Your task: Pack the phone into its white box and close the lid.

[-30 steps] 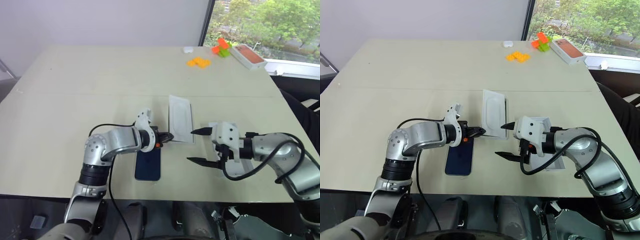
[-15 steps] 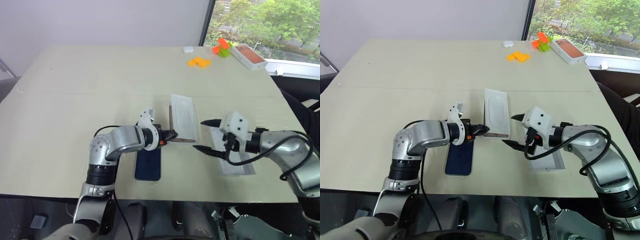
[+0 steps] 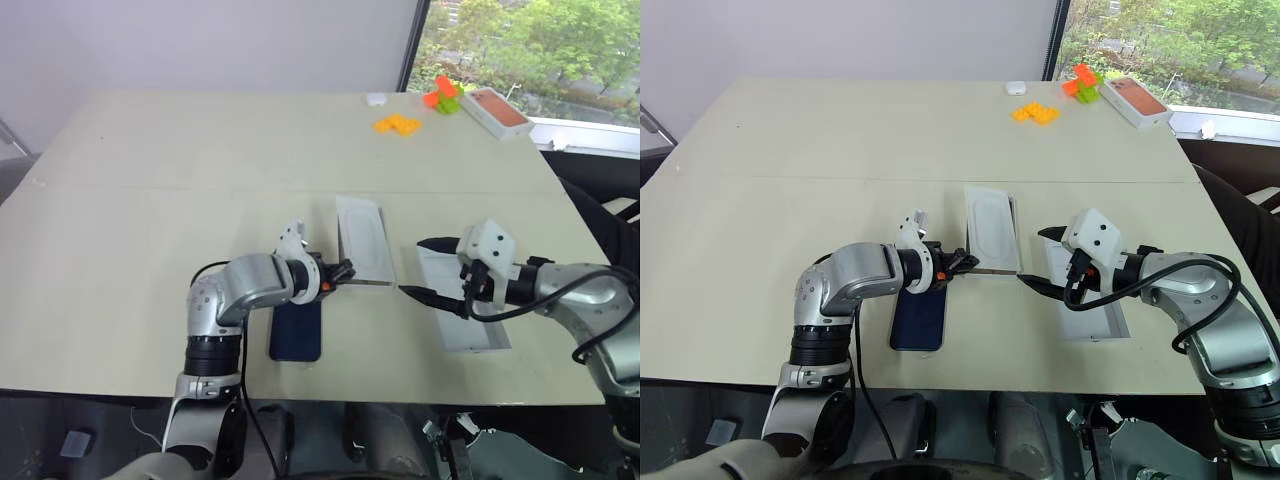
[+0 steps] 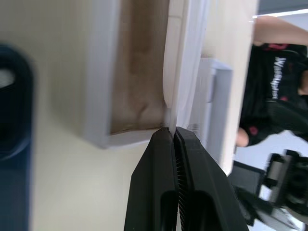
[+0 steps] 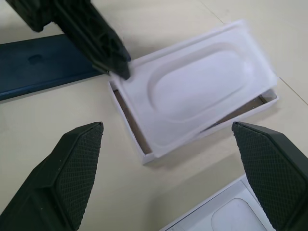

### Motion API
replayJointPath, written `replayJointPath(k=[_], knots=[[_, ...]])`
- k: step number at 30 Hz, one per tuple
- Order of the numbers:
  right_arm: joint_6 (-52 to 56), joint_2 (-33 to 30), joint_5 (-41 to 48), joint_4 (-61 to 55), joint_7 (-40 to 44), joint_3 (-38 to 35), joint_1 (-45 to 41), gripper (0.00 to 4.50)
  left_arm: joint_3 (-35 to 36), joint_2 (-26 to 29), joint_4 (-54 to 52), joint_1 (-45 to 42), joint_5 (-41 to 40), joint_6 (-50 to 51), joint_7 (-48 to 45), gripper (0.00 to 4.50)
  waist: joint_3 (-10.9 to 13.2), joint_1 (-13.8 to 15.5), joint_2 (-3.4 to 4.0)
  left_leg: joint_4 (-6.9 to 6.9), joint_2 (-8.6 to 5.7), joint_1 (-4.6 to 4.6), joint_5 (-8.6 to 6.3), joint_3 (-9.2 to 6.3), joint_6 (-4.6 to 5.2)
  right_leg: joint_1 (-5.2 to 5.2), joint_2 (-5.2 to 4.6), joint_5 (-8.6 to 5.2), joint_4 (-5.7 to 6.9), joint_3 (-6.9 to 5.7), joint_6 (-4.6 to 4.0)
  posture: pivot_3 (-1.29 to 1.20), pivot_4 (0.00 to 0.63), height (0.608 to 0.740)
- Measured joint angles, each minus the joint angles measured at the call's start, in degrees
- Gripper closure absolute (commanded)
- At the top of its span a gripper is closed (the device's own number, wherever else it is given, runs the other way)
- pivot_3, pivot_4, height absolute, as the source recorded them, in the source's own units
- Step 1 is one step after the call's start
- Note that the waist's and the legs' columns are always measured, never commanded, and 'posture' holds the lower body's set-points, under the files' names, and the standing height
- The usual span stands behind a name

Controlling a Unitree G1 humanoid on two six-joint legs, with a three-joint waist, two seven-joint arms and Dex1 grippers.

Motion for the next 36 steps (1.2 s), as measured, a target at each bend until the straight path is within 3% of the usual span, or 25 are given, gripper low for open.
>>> replayJointPath(k=[18, 22, 28, 31, 36], knots=[[-0.28, 0.04, -0.04, 0.0, -0.49, 0.0, 0.7, 0.0, 0.42, 1.57, 0.32, -0.31, 0.0, 3.39, -1.52, 4.45, 0.01, -0.03, -0.01, 0.0, -0.02, 0.0, 0.09, 0.0, -0.16, 0.0, -0.01, -0.01, -0.01, 0.0, 0.0, 0.0, 0.15, 0.74], [-0.54, 0.06, -0.04, 0.0, -0.59, 0.01, 0.69, 0.0, -0.37, 2.23, 0.53, -0.3, 0.0, 4.18, -1.82, 3.1, 0.01, -0.01, -0.01, -0.01, -0.02, -0.01, 0.09, 0.0, -0.17, 0.0, -0.01, -0.01, -0.01, 0.0, 0.01, 0.0, 0.15, 0.74], [-0.86, 0.09, -0.06, 0.0, -0.73, 0.05, 0.66, 0.0, -0.09, 2.16, 0.13, -1.1, -1.03, 3.67, -3.05, 0.04, 0.01, -0.01, -0.02, -0.01, -0.02, 0.0, 0.08, 0.0, -0.16, 0.0, -0.02, -0.02, -0.02, 0.0, 0.0, 0.0, 0.15, 0.74], [-0.9, 0.1, -0.07, 0.0, -0.82, 0.07, 0.59, 0.0, 0.41, 3.45, -0.44, -1.67, -1.02, 3.69, -4.04, 0.04, 0.01, -0.14, -0.02, -0.02, -0.01, 0.02, 0.09, 0.01, -0.16, 0.0, 0.01, -0.02, 0.01, 0.0, 0.0, 0.0, 0.15, 0.74], [-1.02, 0.63, -0.13, 1.21, -0.84, 0.56, -0.42, 0.0, -0.4, 20.45, -6.02, -2.77, -0.91, 6.96, -17.19, 0.04, 0.07, -0.18, -0.05, -0.12, 0.04, 0.01, 0.24, -0.02, -0.45, -0.07, 0.08, -0.02, 0.04, -0.02, -0.01, 0.0, 0.15, 0.74]])
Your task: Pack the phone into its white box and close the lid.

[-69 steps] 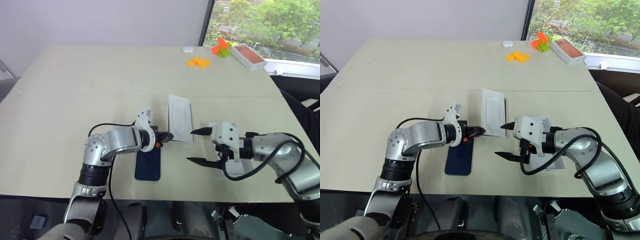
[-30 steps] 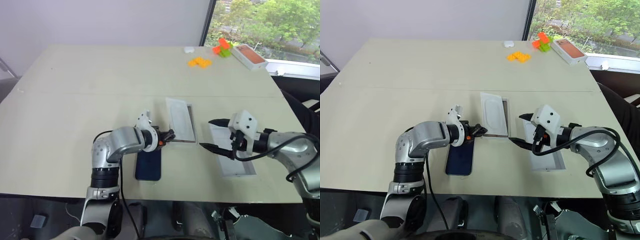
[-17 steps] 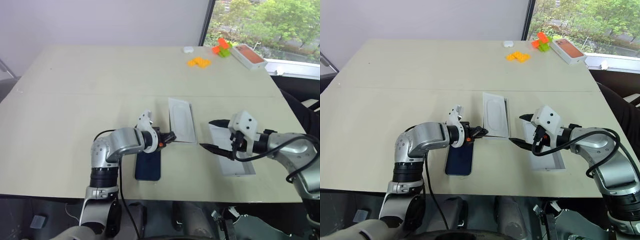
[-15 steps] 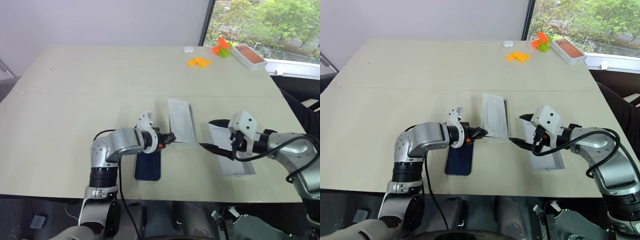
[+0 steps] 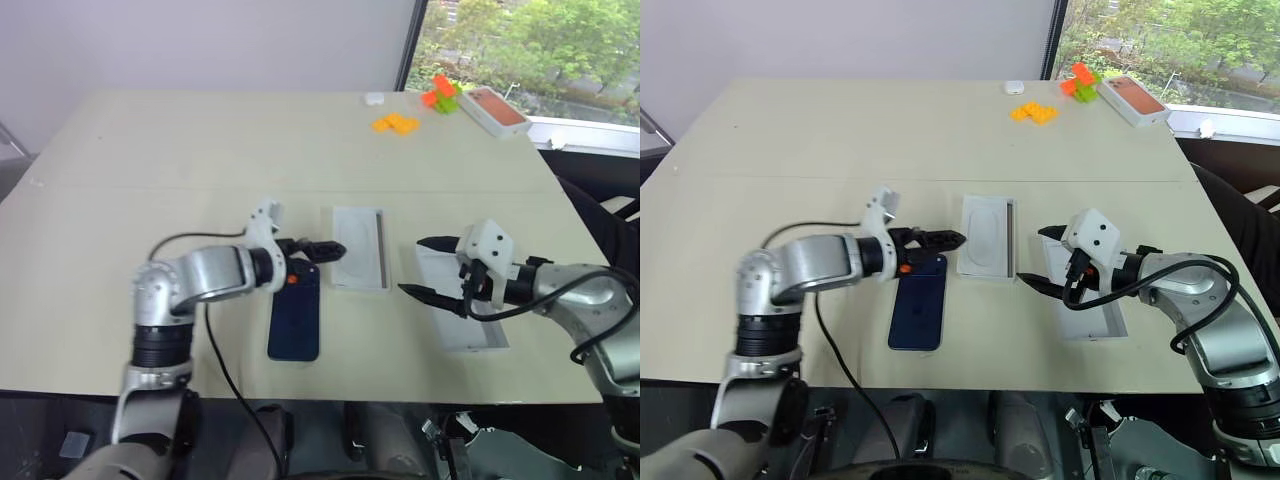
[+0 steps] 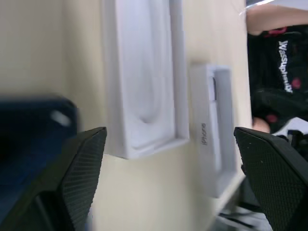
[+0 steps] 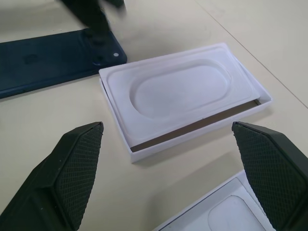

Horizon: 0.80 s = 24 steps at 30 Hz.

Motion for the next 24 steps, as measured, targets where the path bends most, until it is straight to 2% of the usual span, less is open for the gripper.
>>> replayJointPath(k=[1, 5, 8, 10, 11, 15, 18, 20, 24], knots=[[0.0, 0.25, 0.01, 0.09, 0.01, 0.44, -0.64, 0.0, -0.8, 3.65, -0.8, 0.11, 0.0, 0.3, -2.52, 0.04, 0.0, 0.01, 0.0, 0.0, 0.0, -0.01, 0.0, 0.01, 0.0, 0.0, -0.03, -0.02, -0.01, 0.0, -0.03, 0.0, 0.15, 0.74], [-0.05, 1.4, -0.09, 0.9, 0.01, 1.96, -2.22, 0.0, -0.9, 8.45, -1.09, 0.64, 0.0, -0.74, -9.01, 0.04, 0.02, 0.17, -0.04, 0.01, -0.02, -0.04, -0.01, -0.01, 0.03, 0.0, -0.12, -0.06, -0.04, 0.0, -0.05, 0.0, 0.15, 0.74], [-0.7, 2.6, -1.66, 1.95, -0.92, 3.89, -4.34, 0.0, -0.2, 15.51, -1.33, 0.99, 2.98, -2.22, -12.65, 0.04, 0.08, -0.16, -0.06, -0.04, 0.0, -0.03, -0.01, 0.03, 0.02, -0.06, -0.07, -0.06, -0.04, 0.02, -0.06, 0.0, 0.15, 0.74], [-1.47, 4.17, -3.47, 3.57, -2.52, 5.16, -5.76, 0.56, 1.37, 18.39, -0.9, 1.99, 8.99, -4.34, -16.13, 0.0, 0.1, -0.34, -0.03, -0.09, 0.0, -0.04, -0.01, 0.06, 0.01, -0.09, -0.03, -0.1, -0.03, 0.01, -0.14, 0.0, 0.15, 0.74], [-1.24, 5.0, -3.96, 4.33, -3.31, 6.1, -6.56, 0.88, 1.38, 20.35, -1.89, 3.27, 14.54, -6.32, -19.32, 0.0, 0.13, -0.33, -0.04, -0.12, 0.01, -0.05, 0.0, 0.06, 0.01, -0.12, -0.01, -0.11, -0.02, 0.01, -0.15, 0.0, 0.15, 0.74], [1.91, 9.66, -4.42, 5.34, -6.35, 9.02, -10.66, 2.99, -4.93, 29.75, -10.05, 9.41, 44.88, -19.15, -35.46, 0.0, 0.24, -0.4, -0.03, -0.23, 0.0, -0.14, 0.01, 0.16, -0.02, -0.26, 0.01, -0.11, -0.07, 0.03, -0.18, 0.0, 0.15, 0.74], [6.08, 12.47, -6.53, 6.85, -9.68, 12.22, -14.79, 4.46, -8.14, 30.72, -13.26, 13.25, 56.84, -26.13, -46.05, 0.0, 0.25, -0.02, -0.01, -0.22, 0.02, -0.2, -0.06, 0.18, 0.11, -0.27, -0.1, -0.12, -0.14, 0.03, -0.19, 0.0, 0.15, 0.74], [8.02, 13.93, -9.18, 8.62, -12.46, 14.61, -17.15, 4.46, -10.39, 30.39, -14.02, 15.74, 62.4, -29.19, -51.38, 0.0, 0.25, 0.04, -0.02, -0.19, 0.14, -0.28, -0.3, 0.16, 0.55, -0.31, -0.12, -0.12, -0.15, 0.02, -0.19, 0.0, 0.15, 0.74], [11.58, 15.91, -13.52, 12.51, -16.0, 18.62, -19.48, 4.46, -13.33, 29.55, -14.56, 18.71, 70.95, -33.81, -59.44, 0.0, 0.25, -0.02, -0.01, -0.06, 0.18, -0.81, -0.35, 0.19, 0.64, -0.79, -0.12, -0.07, -0.11, 0.02, -0.14, 0.0, 0.15, 0.74]])
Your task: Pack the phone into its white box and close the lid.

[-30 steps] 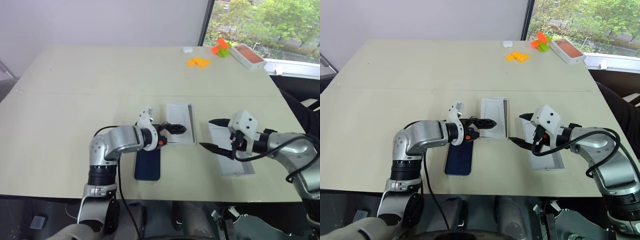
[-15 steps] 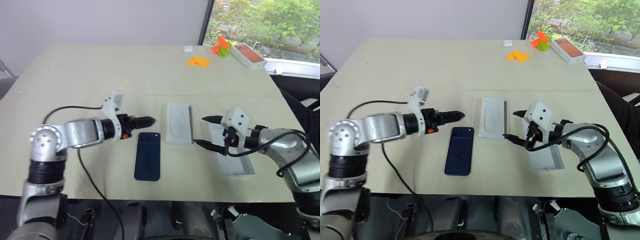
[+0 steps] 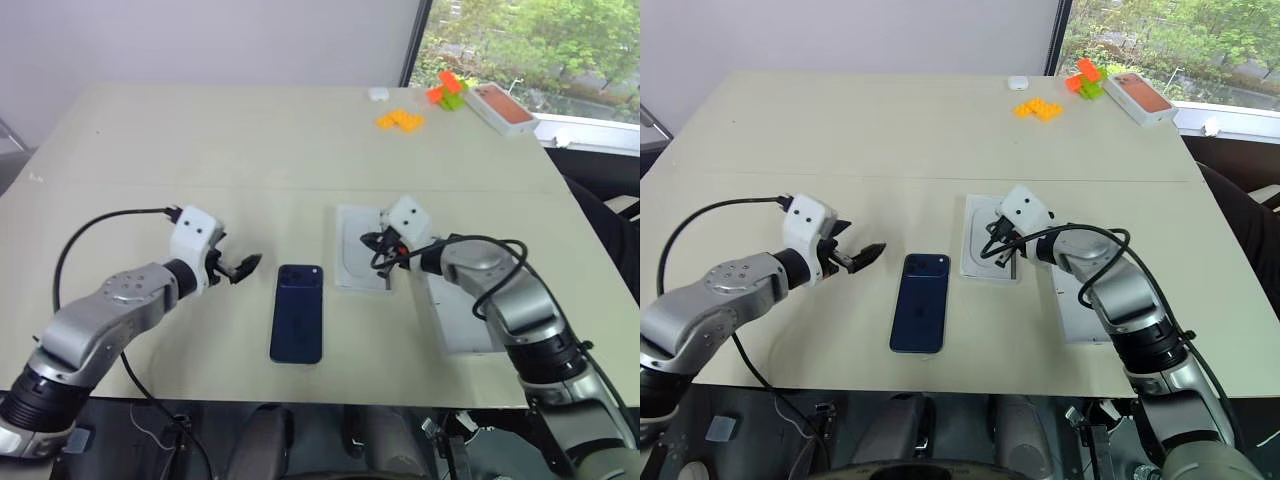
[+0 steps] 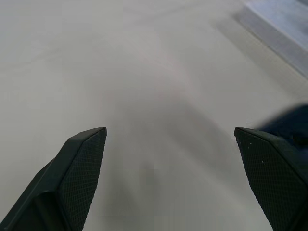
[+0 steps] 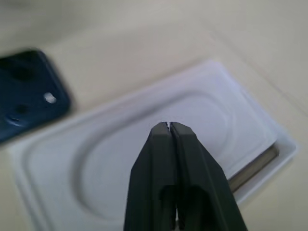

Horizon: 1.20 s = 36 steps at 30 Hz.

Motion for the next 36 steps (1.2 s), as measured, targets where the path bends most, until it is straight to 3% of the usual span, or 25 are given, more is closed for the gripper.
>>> replayJointPath(k=[4, 14, 24, 36], knots=[[3.48, 1.86, -2.11, 1.53, -1.42, 2.67, -1.24, 4.46, 1.33, -2.68, -1.72, 3.76, 0.5, -1.28, -6.88, 0.0, 0.01, -0.21, 0.03, 0.07, 0.09, -0.29, 0.0, 0.01, 0.0, -0.3, -0.01, 0.13, 0.06, 0.0, 0.19, 0.0, 0.15, 0.74], [10.95, 1.07, -3.02, 0.63, -0.87, 2.95, -3.55, 4.46, 6.41, -2.65, -6.23, 9.11, 0.36, -1.08, -18.41, 0.0, 0.01, -0.34, 0.04, 0.12, 0.18, -0.19, -0.07, 0.03, 0.13, -0.19, 0.1, 0.12, 0.07, -0.07, 0.18, 0.0, 0.15, 0.74], [19.59, -2.37, -3.33, -4.82, 0.01, 5.39, -4.83, 4.46, 6.51, -4.04, -6.47, 9.47, 2.89, -0.26, -20.98, 0.0, 0.0, -0.39, 0.03, 0.14, 0.18, -0.15, -0.07, 0.01, 0.14, -0.14, 0.12, 0.13, 0.08, -0.08, 0.19, 0.0, 0.15, 0.74], [18.25, -0.18, -3.04, -7.19, 1.06, 6.14, -9.26, 4.46, 6.89, -5.26, -6.88, 8.73, 3.84, 1.3, -22.1, 0.0, 0.01, -1.25, 0.04, 0.14, 0.23, -0.14, -0.07, 0.01, 0.14, -0.14, 0.16, 0.13, 0.14, -0.08, 0.2, 0.0, 0.15, 0.74]])
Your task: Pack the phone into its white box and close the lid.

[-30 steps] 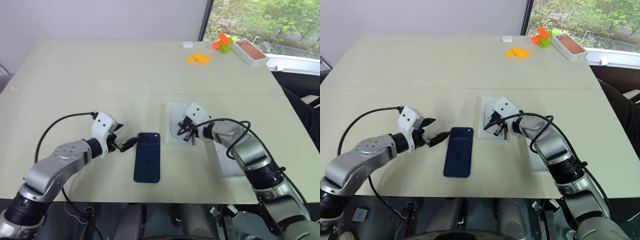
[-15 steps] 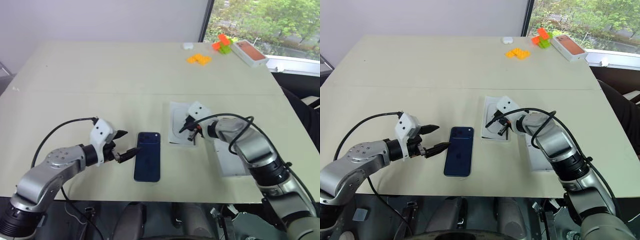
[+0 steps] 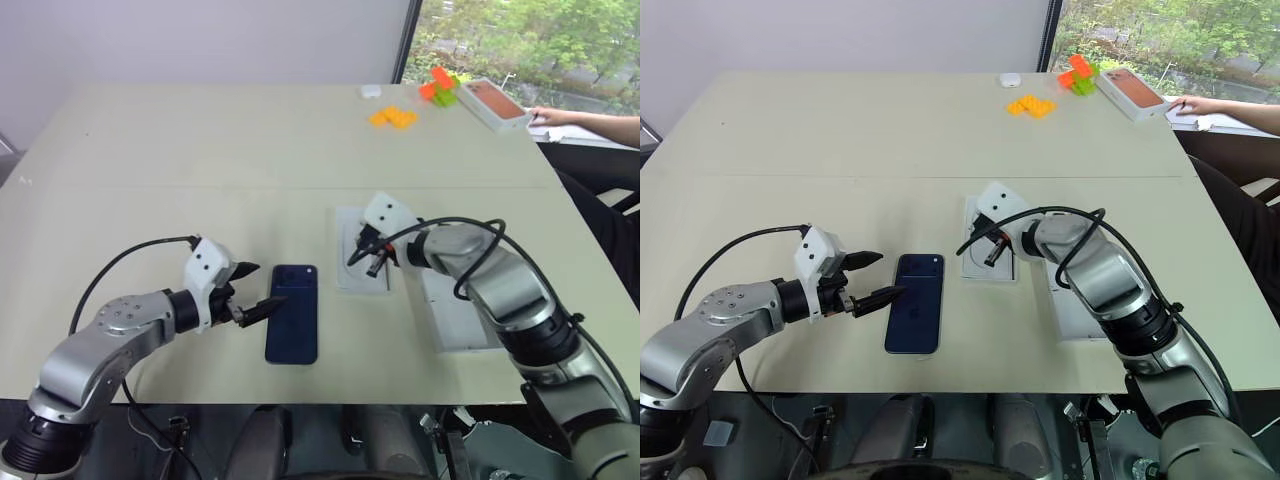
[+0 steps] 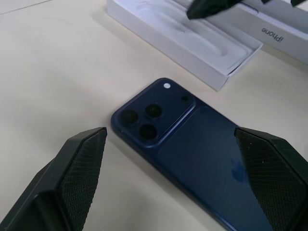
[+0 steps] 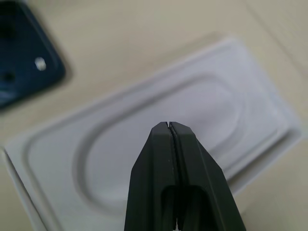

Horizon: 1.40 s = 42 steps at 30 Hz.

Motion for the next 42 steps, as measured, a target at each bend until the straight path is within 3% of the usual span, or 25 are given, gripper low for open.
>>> replayJointPath(k=[15, 26, 33, 42], knots=[[-3.51, 2.09, -1.33, 6.44, -0.42, 3.16, 1.2, 4.46, 1.79, -0.43, -3.13, 1.22, -0.82, 2.29, -2.14, 0.0, -0.01, -0.17, 0.01, 0.01, 0.0, 0.04, 0.0, 0.01, 0.0, 0.0, -0.02, 0.01, 0.09, 0.01, -0.01, 0.0, 0.15, 0.74], [-3.23, -2.55, -2.02, 4.52, 1.78, 4.23, 2.18, 4.46, 2.29, -0.39, -3.46, 1.57, -0.78, 2.58, -3.1, 0.0, -0.02, -0.15, -0.01, 0.05, 0.0, 0.2, 0.0, 0.02, -0.01, 0.13, 0.0, 0.01, 0.16, 0.01, -0.01, 0.0, 0.15, 0.74], [-2.36, 6.07, -1.15, 8.22, -1.6, 0.28, -3.3, 4.46, 2.81, -0.4, -3.43, 0.98, -0.73, 2.72, -3.76, 0.0, -0.02, -0.4, 0.01, 0.05, 0.11, 0.26, 0.03, 0.05, -0.05, 0.1, 0.1, 0.03, 0.28, 0.02, -0.04, 0.0, 0.15, 0.74], [-7.32, 7.37, -4.31, 19.43, -3.41, 1.31, -5.41, 4.46, 3.64, -0.41, -3.66, 0.91, -0.92, 3.56, -3.81, 0.0, -0.02, -0.24, 0.0, 0.04, -0.01, 0.2, 0.02, 0.07, -0.03, 0.07, -0.02, 0.03, 0.25, 0.03, -0.04, 0.0, 0.15, 0.74]])
